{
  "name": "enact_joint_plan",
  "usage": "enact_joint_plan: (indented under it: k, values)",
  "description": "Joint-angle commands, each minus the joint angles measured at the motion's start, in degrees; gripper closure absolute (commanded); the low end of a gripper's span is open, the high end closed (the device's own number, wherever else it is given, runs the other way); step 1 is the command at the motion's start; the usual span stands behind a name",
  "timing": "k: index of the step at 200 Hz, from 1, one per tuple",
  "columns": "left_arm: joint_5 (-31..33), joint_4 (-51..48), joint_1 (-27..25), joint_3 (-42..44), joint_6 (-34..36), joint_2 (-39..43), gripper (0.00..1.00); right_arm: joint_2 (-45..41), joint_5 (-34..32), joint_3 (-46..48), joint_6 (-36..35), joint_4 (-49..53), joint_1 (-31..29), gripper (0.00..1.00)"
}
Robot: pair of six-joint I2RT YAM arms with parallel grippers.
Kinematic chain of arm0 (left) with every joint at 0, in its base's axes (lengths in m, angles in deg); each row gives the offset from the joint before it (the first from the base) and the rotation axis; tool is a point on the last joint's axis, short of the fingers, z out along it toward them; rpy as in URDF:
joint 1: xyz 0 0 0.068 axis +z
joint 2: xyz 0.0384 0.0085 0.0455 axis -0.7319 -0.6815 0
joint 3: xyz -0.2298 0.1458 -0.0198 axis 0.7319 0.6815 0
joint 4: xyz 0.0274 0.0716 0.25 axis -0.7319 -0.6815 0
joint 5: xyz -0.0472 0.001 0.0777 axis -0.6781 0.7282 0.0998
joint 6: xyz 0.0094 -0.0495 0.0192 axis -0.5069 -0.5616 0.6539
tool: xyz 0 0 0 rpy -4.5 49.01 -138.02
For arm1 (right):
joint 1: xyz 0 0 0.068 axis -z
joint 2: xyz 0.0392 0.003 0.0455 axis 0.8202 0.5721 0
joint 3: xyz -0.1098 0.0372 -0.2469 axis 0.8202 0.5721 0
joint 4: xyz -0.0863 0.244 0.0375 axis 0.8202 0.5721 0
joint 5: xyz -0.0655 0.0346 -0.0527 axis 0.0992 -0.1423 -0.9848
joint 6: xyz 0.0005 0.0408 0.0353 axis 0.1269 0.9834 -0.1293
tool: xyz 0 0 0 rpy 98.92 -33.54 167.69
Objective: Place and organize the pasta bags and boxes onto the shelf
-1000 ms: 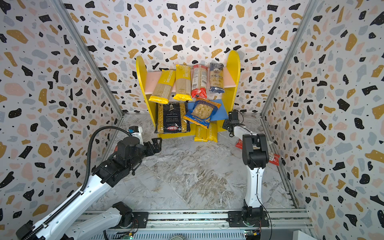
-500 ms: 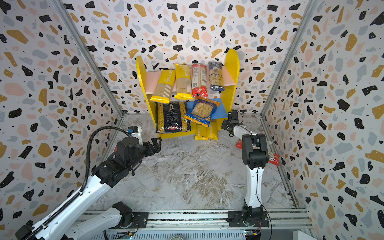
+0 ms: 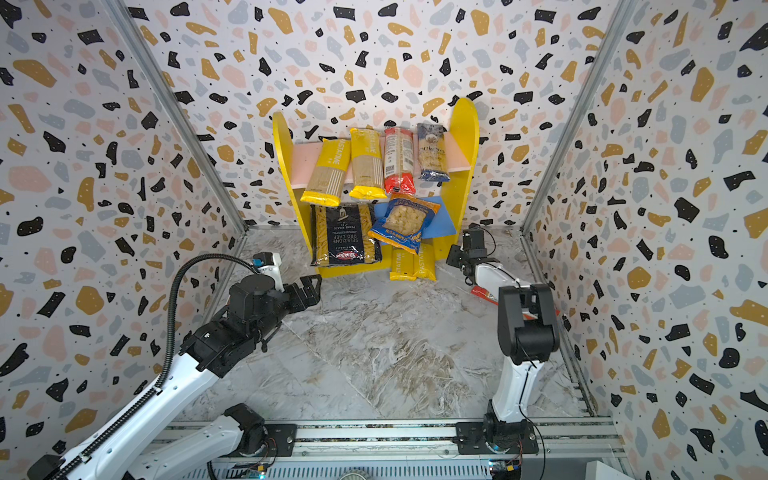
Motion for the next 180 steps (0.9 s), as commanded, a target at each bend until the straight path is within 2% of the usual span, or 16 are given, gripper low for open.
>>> enact_joint_plan:
  k: [1,89,180]
  values:
    - [-0.51,1.23,0.29,-1.33,-0.63,0.88,0.00,-4.94,1.00,-0.45,-1.20,-4.62,0.39,0.40]
    - [0.11,1.03,0.29,-1.63,-1.57,2.35,0.00,-0.95,0.54,-11.40,-3.66,-5.15,0.52,0.34]
    - [0.54,1.55,0.24,-2.02,-1.53,1.35,0.00,7.11,-0.73,-21.30,-6.13,-5.14,0.49,0.33]
